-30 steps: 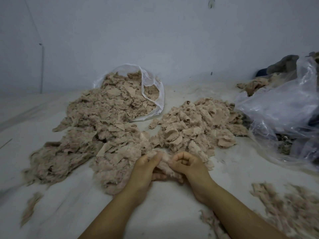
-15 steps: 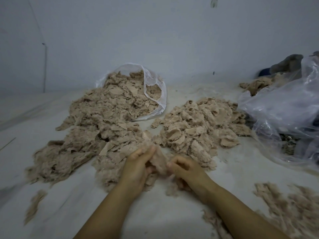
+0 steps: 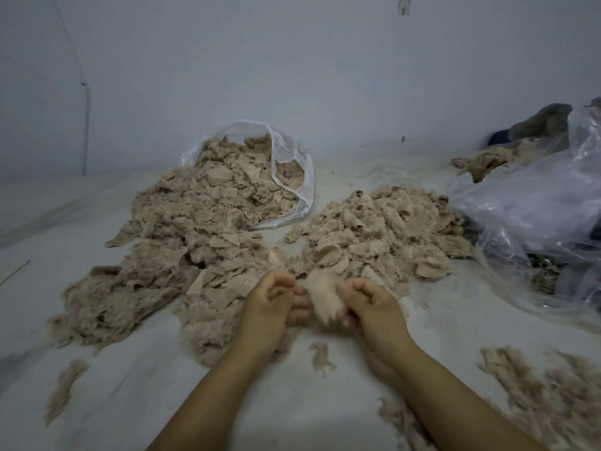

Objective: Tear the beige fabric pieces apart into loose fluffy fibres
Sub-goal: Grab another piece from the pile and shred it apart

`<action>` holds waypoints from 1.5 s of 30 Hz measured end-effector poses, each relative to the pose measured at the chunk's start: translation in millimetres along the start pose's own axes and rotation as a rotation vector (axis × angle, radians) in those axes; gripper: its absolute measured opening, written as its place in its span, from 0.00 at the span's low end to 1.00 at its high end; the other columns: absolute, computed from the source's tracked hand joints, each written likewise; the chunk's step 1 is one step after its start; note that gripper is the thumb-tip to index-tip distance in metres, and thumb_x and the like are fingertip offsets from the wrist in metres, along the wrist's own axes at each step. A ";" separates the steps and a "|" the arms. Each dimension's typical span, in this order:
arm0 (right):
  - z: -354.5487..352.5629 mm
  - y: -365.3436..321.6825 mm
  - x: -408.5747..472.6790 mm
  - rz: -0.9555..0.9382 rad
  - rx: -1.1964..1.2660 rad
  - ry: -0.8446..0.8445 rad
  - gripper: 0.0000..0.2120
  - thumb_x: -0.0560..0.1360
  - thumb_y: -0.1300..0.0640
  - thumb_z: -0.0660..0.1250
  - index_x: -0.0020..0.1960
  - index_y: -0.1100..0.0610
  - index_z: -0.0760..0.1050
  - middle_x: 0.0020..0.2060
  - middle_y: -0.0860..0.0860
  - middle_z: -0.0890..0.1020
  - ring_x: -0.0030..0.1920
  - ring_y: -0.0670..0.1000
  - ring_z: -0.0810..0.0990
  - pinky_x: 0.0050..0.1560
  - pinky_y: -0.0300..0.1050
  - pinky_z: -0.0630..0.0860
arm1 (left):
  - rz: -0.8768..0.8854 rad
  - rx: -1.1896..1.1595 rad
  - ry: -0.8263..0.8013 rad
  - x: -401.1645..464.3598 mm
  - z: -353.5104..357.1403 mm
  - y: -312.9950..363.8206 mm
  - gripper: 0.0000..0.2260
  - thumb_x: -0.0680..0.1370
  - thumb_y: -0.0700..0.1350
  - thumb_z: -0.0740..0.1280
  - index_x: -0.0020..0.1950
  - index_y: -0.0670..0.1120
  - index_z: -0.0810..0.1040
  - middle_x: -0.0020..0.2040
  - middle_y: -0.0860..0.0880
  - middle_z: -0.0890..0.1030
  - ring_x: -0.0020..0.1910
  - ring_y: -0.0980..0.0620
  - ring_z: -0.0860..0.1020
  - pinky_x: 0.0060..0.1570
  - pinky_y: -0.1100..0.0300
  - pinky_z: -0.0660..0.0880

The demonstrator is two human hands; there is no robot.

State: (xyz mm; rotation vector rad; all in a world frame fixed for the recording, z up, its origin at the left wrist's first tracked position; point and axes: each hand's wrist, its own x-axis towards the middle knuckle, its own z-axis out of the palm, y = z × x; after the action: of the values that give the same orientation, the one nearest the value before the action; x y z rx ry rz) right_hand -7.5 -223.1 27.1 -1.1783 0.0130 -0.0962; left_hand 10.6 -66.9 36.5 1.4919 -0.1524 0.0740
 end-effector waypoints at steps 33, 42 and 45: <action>5.6 6.1 -0.9 0.083 -0.051 -0.045 0.11 0.78 0.61 0.62 0.37 0.58 0.70 0.24 0.51 0.70 0.22 0.46 0.65 0.20 0.36 0.60 | 0.071 1.387 0.149 16.6 -47.5 -8.5 0.10 0.79 0.39 0.54 0.41 0.51 0.69 0.42 0.54 0.72 0.51 0.51 0.75 0.72 0.45 0.49; -1.1 9.3 4.2 0.041 -0.054 0.090 0.14 0.81 0.57 0.58 0.36 0.56 0.66 0.24 0.51 0.66 0.22 0.45 0.62 0.20 0.36 0.58 | 0.382 1.172 -0.329 10.1 -28.7 -15.2 0.15 0.76 0.53 0.66 0.61 0.51 0.76 0.57 0.57 0.77 0.59 0.59 0.69 0.54 0.68 0.57; -9.3 2.3 7.4 -0.033 -0.004 0.180 0.15 0.81 0.55 0.58 0.36 0.54 0.66 0.23 0.48 0.65 0.22 0.44 0.61 0.20 0.35 0.58 | 0.354 1.325 -0.240 13.8 -38.8 -6.8 0.07 0.73 0.40 0.65 0.49 0.46 0.80 0.49 0.48 0.79 0.52 0.47 0.74 0.45 0.61 0.62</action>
State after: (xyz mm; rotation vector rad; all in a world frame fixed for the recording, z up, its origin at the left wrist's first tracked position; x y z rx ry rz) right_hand -0.5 -231.3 21.7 -1.1712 0.1524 -0.2311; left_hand 27.4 -29.5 29.1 2.7794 -0.6489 0.3261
